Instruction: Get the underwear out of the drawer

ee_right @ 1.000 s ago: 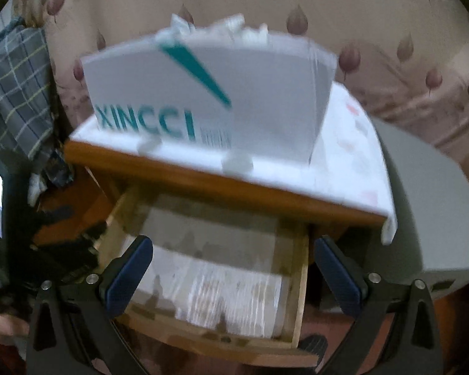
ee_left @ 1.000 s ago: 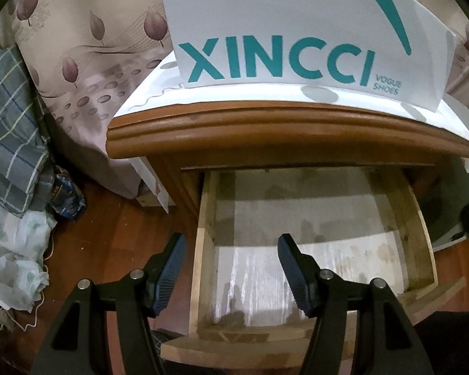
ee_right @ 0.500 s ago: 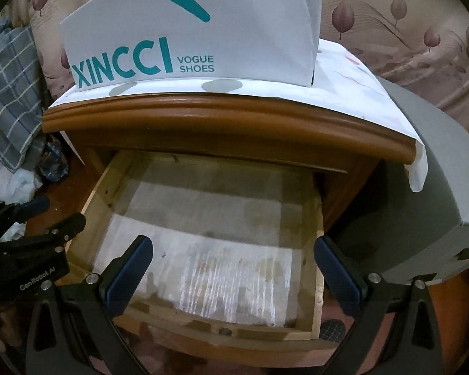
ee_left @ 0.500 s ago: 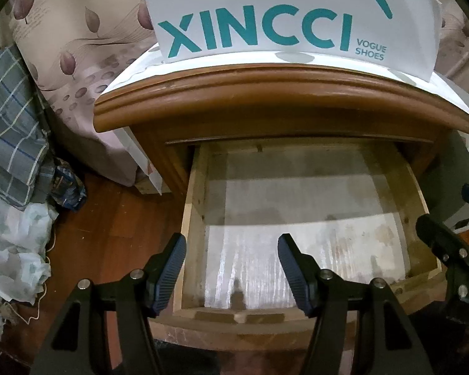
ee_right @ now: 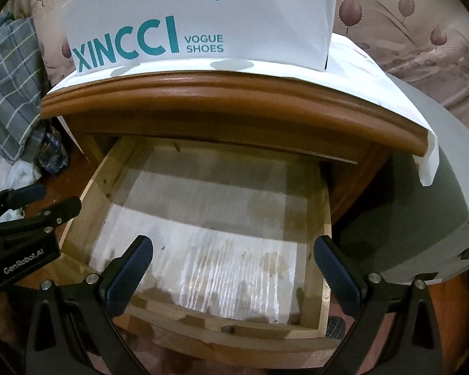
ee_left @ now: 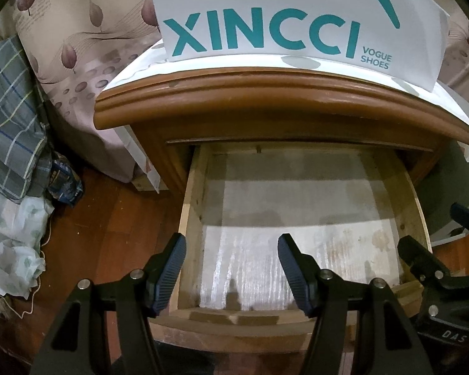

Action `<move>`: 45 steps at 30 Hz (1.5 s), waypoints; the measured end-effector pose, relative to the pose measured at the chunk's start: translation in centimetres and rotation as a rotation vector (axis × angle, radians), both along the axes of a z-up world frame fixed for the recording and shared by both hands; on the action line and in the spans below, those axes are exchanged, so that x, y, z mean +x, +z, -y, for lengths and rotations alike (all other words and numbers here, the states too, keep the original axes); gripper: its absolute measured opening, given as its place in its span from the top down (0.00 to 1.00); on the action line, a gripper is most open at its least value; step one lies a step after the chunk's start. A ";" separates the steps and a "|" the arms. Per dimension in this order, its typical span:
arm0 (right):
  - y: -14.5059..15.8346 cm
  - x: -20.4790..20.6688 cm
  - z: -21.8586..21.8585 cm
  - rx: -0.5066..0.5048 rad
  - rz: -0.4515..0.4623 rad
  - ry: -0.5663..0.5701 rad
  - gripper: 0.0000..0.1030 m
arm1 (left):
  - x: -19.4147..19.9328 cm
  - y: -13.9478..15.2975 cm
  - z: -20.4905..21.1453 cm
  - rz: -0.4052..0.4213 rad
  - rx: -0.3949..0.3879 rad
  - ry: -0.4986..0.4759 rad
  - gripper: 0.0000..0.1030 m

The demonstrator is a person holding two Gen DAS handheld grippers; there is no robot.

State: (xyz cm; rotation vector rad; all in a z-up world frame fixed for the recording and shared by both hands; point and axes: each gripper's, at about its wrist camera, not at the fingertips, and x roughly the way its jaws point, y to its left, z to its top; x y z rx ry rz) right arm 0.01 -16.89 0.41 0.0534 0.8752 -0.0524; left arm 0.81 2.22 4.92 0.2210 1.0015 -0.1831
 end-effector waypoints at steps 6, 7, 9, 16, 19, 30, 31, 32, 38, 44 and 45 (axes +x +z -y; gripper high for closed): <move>-0.4 0.3 0.1 0.014 -0.017 -0.004 0.01 | 0.1 -0.1 0.1 -0.008 -0.002 -0.001 0.39; -0.5 0.3 0.1 0.012 -0.020 -0.002 0.01 | 0.1 -0.1 0.2 -0.008 -0.002 -0.002 0.39; -0.6 0.3 0.0 0.009 -0.023 0.001 0.01 | 0.1 -0.1 0.2 -0.010 -0.002 -0.001 0.39; -0.7 0.2 -0.2 0.013 -0.028 0.006 0.01 | 0.0 -0.1 0.3 -0.012 -0.002 -0.003 0.39; -0.8 0.3 -0.3 0.009 -0.033 0.008 0.01 | 0.0 -0.2 0.4 -0.010 0.005 -0.004 0.39; -0.8 0.3 -0.4 0.003 -0.037 0.013 0.01 | 0.1 -0.2 0.3 -0.016 0.003 -0.007 0.39; -0.8 0.3 -0.4 0.002 -0.037 0.014 0.01 | 0.0 -0.2 0.3 -0.015 0.004 -0.008 0.39; -0.8 0.3 -0.4 0.003 -0.037 0.014 0.01 | 0.0 -0.2 0.3 -0.014 0.005 -0.009 0.39; -0.8 0.4 -0.6 -0.004 -0.044 0.021 0.01 | 0.0 -0.2 0.4 -0.018 0.002 -0.014 0.39; -0.9 0.3 -0.8 -0.017 -0.047 0.032 0.01 | -0.2 -0.1 0.6 0.002 0.016 -0.026 0.39; -1.0 0.3 -0.9 -0.018 -0.048 0.034 0.01 | -0.2 -0.1 0.6 0.004 0.015 -0.027 0.39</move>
